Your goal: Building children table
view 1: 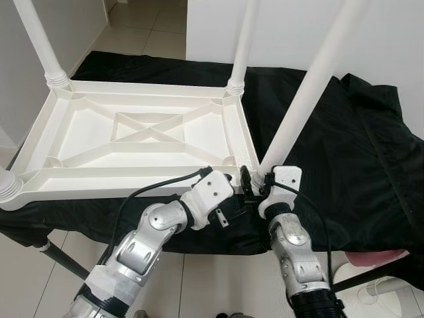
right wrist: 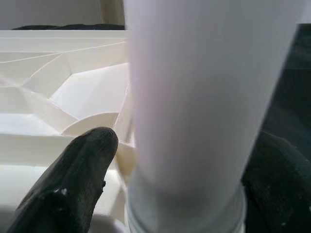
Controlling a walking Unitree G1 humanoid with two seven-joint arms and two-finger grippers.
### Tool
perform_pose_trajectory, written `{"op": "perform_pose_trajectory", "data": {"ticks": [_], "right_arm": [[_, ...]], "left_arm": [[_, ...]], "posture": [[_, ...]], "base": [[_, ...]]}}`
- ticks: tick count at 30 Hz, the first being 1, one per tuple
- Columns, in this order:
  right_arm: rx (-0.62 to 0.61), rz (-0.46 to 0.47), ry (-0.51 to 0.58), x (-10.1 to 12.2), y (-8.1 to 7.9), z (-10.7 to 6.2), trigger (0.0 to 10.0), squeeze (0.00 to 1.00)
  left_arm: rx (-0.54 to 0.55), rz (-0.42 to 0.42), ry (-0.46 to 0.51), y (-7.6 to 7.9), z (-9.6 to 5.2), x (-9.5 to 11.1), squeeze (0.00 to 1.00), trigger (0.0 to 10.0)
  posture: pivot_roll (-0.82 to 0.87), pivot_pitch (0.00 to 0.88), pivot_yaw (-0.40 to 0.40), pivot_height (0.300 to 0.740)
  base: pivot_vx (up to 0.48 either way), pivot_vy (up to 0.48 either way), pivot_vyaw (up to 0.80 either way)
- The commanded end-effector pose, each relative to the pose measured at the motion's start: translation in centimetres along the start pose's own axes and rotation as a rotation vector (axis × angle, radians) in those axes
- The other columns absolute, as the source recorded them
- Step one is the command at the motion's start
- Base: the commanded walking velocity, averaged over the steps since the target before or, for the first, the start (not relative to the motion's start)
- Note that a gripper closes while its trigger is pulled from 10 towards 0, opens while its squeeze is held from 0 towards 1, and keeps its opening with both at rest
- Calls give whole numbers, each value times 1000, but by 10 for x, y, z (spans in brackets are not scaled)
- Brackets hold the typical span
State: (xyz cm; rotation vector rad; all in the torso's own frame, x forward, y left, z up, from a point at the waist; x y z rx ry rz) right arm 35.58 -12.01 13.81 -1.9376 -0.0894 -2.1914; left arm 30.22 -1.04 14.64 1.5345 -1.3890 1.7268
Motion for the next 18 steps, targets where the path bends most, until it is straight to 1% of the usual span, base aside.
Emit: {"op": "perform_pose_trajectory", "data": {"ticks": [1,2,3,4,5,6,7,8,9,11,13,16,17,18], "right_arm": [[55,15,-6,-1,-2,1,10000,0],[55,15,-6,-1,-2,1,10000,0],[94,-1,-16,-2,-1,3,10000,0],[119,-43,-18,-1,3,6,10000,0],[119,-43,-18,-1,3,6,10000,0],[136,-74,-20,0,5,8,10000,0],[136,-74,-20,0,5,8,10000,0],[153,-105,-36,-2,8,10,10000,0],[207,-144,-61,-3,8,15,10000,0],[224,-157,-69,-3,8,16,10000,0],[271,-168,-71,-1,5,18,10000,0],[322,-207,-54,4,0,23,10000,0],[322,-207,-54,4,0,23,10000,0],[340,-213,-51,5,-2,25,9373,0]], "left_arm": [[1,7,-12,1,1,-2,0,10000],[1,7,-12,1,1,-2,0,10000],[3,9,-13,0,1,-2,0,10000],[4,10,-14,0,0,-3,0,10000],[4,10,-14,0,0,-3,0,10000],[5,11,-15,-1,0,-3,0,10000],[5,11,-15,-1,0,-3,0,10000],[5,11,-16,-1,0,-3,0,10000],[6,13,-17,-1,-1,-3,0,10000],[6,13,-18,-1,-1,-3,0,10000],[7,15,-20,-2,-1,-4,0,10000],[8,17,-21,-3,-1,-4,0,10000],[8,17,-21,-3,-1,-4,0,10000],[6,18,-21,-3,-1,-4,0,10000]], "posture": [[-9,99,-81,740],[-9,99,-81,740],[-4,96,-82,740],[-3,96,-81,740],[-3,96,-81,740],[-2,96,-80,740],[-2,96,-80,740],[-1,95,-81,740],[4,94,-81,740],[4,94,-81,740],[6,93,-81,740],[9,87,-78,740],[9,87,-78,740],[9,84,-78,740]], "base": [[0,0,0],[0,0,0],[0,0,0],[0,0,0],[0,0,0],[0,0,0],[0,0,0],[0,0,0],[0,0,0],[0,0,0],[0,0,0],[0,0,0],[0,0,0],[0,0,0]]}}
Point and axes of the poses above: a point about 5 cm out from each wrist's last joint towards the gripper, its own z axis pointing out of the wrist towards the gripper, its own x axis along the axis of the wrist's last joint, y = z × x, the point moved 6 cm from there along z, pointing out of the wrist towards the gripper, and after that the axes turned 4 degrees about z, right-handed, at the moved point
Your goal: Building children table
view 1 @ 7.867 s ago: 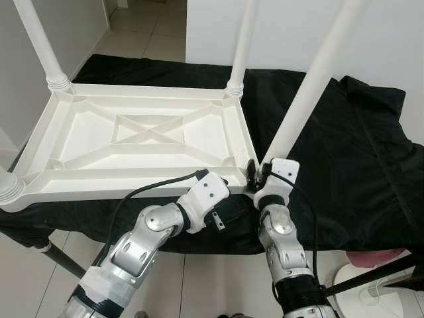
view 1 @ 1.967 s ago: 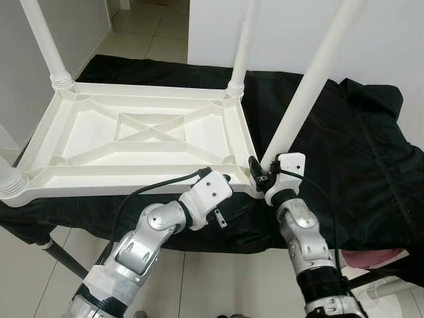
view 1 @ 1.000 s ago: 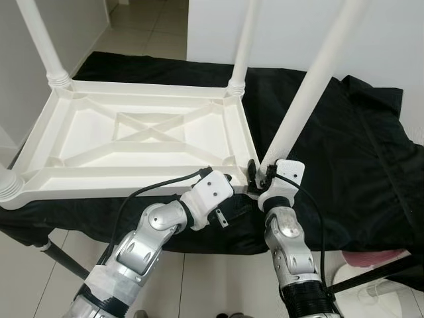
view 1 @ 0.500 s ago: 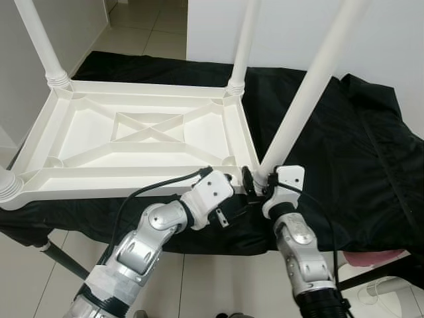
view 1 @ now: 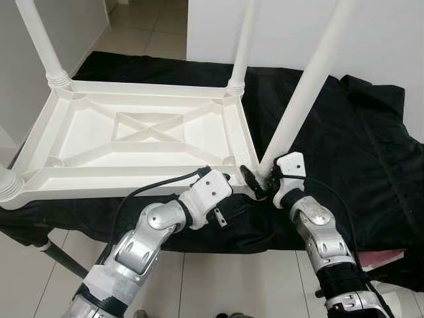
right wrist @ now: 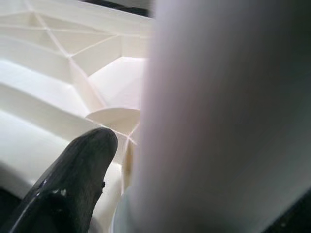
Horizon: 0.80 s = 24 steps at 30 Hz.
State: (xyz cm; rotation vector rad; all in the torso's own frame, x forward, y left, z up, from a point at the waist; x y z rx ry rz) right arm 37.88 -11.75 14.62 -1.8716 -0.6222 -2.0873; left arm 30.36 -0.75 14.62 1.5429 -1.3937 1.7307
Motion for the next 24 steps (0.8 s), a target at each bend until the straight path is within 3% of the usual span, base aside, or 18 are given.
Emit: {"op": "perform_pose_trajectory", "data": {"ticks": [1,2,3,6,7,17,18,19,24], "right_arm": [[35,-17,3,2,-3,3,8863,0],[48,-18,9,4,-4,5,7765,0],[58,-18,11,4,-5,6,4000,0],[63,-18,12,5,-5,6,4000,0],[72,-21,10,4,-5,7,0,0],[70,9,-12,-6,-2,-1,0,0],[43,23,-15,-7,2,-2,3529,0],[9,41,-13,-8,6,-2,10000,0],[-41,101,3,-6,11,-1,10000,0]], "left_arm": [[-1,14,-14,0,1,-2,0,10000],[-7,17,-16,0,1,-3,0,10000],[-12,20,-17,1,1,-3,0,10000],[-14,22,-18,1,1,-3,0,10000],[-17,24,-18,2,2,-3,0,10000],[-32,35,-20,5,2,-3,0,10000],[-35,36,-20,6,2,-3,0,10000],[-37,36,-21,6,2,-3,0,10000],[-41,37,-21,7,2,-4,0,10000]], "posture": [[9,84,-78,740],[9,81,-77,740],[10,79,-78,740],[10,77,-78,740],[10,75,-79,740],[9,66,-77,740],[9,64,-77,740],[9,64,-77,740],[8,65,-77,740]], "base": [[0,0,0],[0,0,0],[0,0,0],[0,0,0],[0,0,0],[0,0,0],[0,0,0],[0,0,0],[0,0,0]]}}
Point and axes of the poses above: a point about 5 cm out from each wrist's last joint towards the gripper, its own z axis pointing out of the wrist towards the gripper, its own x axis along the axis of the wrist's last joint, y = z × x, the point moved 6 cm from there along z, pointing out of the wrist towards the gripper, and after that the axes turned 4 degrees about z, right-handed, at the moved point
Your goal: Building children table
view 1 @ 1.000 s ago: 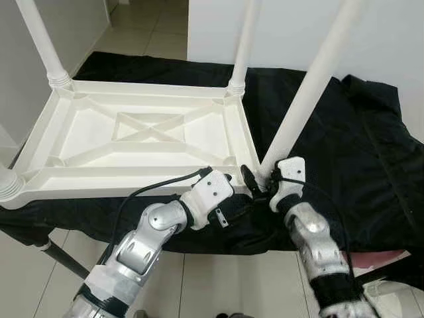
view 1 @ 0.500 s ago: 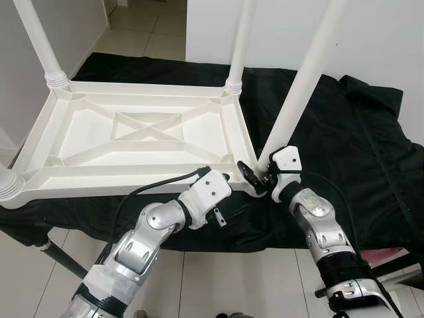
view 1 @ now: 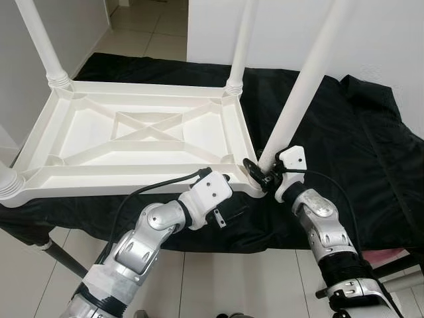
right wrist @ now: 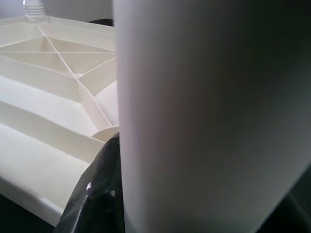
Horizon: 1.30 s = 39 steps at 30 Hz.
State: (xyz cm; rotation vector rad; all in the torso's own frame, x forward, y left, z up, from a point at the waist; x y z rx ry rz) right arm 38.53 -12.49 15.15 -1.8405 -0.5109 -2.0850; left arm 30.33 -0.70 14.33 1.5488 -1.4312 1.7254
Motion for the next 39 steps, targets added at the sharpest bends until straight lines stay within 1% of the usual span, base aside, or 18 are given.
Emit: {"op": "perform_pose_trajectory", "data": {"ticks": [1,4,5,6,9,11,12,13,14,17,21,24,26,32,33,35,36,39], "right_arm": [[-37,21,-26,-8,4,-4,10000,0],[-120,17,-43,-9,12,-4,10000,0],[-120,17,-43,-9,12,-4,10000,0],[-175,-5,-70,-12,15,-4,10000,0],[-188,-12,-75,-13,15,-4,10000,0],[-250,16,-79,-16,13,-6,10000,0],[-250,16,-79,-16,13,-6,10000,0],[-298,44,-78,-18,12,-8,10000,0],[-298,44,-78,-18,12,-8,10000,0],[-432,79,-73,-25,1,-15,10000,0],[-497,93,-76,-28,1,-19,10000,0],[-598,114,-79,-33,-1,-27,10000,0],[-615,147,-78,-33,-5,-27,10000,0],[-618,162,-64,-29,-8,-26,10000,0],[-623,160,-65,-28,-8,-27,10000,0],[-630,155,-68,-28,-6,-29,10000,0],[-648,149,-76,-29,-4,-32,10000,0],[-667,142,-83,-30,-2,-36,10000,0]], "left_arm": [[-34,15,-2,6,2,-1,0,10000],[-39,15,-2,9,3,-1,0,10000],[-39,15,-2,9,3,-1,0,10000],[-42,14,-4,10,4,-2,0,10000],[-42,14,-5,10,4,-3,0,10000],[-39,12,-7,10,3,-4,0,10000],[-39,12,-7,10,3,-4,0,10000],[-37,11,-8,10,3,-4,0,10000],[-37,11,-8,10,3,-4,0,10000],[-28,10,-11,7,2,-5,0,10000],[-24,9,-15,5,2,-6,0,10000],[-26,-8,-11,5,1,-5,0,10000],[-29,-13,-11,6,1,-5,0,10000],[-47,-24,-2,10,1,-4,0,10000],[-48,-24,-1,10,1,-4,0,7569],[-62,-32,24,12,0,-1,0,7569],[-62,-62,45,11,-2,2,0,0],[-43,-46,21,8,0,-1,0,0]], "posture": [[5,65,-74,740],[6,65,-75,740],[6,65,-75,740],[6,63,-77,740],[6,63,-78,740],[9,62,-80,740],[9,62,-80,740],[9,62,-80,740],[9,62,-80,740],[16,58,-87,740],[23,56,-95,740],[26,56,-98,740],[23,56,-94,740],[12,57,-88,740],[12,57,-88,740],[9,57,-87,740],[6,58,-87,740],[4,59,-88,740]], "base": [[0,0,0],[0,0,0],[0,0,0],[0,0,0],[0,0,0],[0,0,0],[0,0,0],[0,0,0],[0,0,0],[0,0,0],[0,0,0],[0,0,0],[0,0,0],[0,0,0],[0,0,0],[0,0,0],[0,0,0],[0,0,0]]}}
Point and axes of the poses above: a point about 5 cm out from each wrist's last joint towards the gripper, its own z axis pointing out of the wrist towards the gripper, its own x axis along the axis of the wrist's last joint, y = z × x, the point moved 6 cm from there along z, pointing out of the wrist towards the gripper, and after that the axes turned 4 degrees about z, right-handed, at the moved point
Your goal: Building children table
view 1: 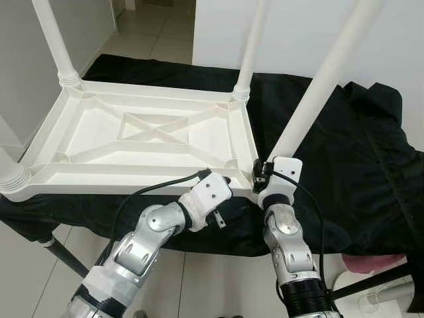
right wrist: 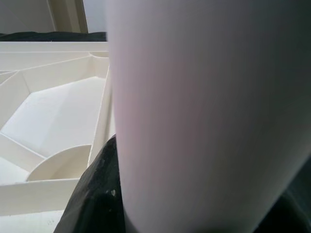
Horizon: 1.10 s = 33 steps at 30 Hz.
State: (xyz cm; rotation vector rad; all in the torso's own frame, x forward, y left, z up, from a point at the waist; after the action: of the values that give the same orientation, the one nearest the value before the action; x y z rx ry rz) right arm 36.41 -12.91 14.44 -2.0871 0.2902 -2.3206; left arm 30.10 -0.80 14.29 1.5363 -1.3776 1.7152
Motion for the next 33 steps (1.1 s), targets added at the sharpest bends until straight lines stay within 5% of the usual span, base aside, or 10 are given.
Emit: {"op": "perform_pose_trajectory", "data": {"ticks": [1,10,11,12,16,17,22,30,33], "right_arm": [[-64,-20,-88,-24,15,-9,10000,0],[-40,-25,-69,-21,13,-11,10000,0],[-18,-15,-60,-19,12,-11,10000,706],[11,-29,-32,-14,11,-10,10000,1000],[72,-59,0,-8,9,-9,10000,1000],[118,-69,-4,-8,8,-9,10000,0],[289,-68,1,-4,8,-8,10000,0],[379,-87,11,0,11,-3,10000,0],[522,-124,-2,1,3,1,10000,0]], "left_arm": [[-41,5,-29,5,2,-5,0,10000],[-55,3,-26,8,2,-4,0,10000],[-54,6,-27,7,2,-4,0,10000],[-55,9,-29,7,2,-5,0,10000],[-56,10,-31,8,2,-5,0,10000],[-56,14,-35,8,2,-5,0,10000],[-51,18,-38,6,2,-4,0,10000],[-50,19,-38,6,2,-5,0,10000],[-50,18,-37,5,2,-4,0,10000]], "posture": [[3,59,-87,740],[2,61,-87,740],[2,61,-87,740],[2,62,-86,740],[3,63,-87,740],[4,64,-87,740],[3,66,-83,740],[-1,67,-79,740],[-3,73,-68,740]], "base": [[0,0,0],[0,0,0],[0,0,0],[0,0,0],[0,0,0],[0,0,0],[0,0,0],[0,0,0],[0,0,0]]}}
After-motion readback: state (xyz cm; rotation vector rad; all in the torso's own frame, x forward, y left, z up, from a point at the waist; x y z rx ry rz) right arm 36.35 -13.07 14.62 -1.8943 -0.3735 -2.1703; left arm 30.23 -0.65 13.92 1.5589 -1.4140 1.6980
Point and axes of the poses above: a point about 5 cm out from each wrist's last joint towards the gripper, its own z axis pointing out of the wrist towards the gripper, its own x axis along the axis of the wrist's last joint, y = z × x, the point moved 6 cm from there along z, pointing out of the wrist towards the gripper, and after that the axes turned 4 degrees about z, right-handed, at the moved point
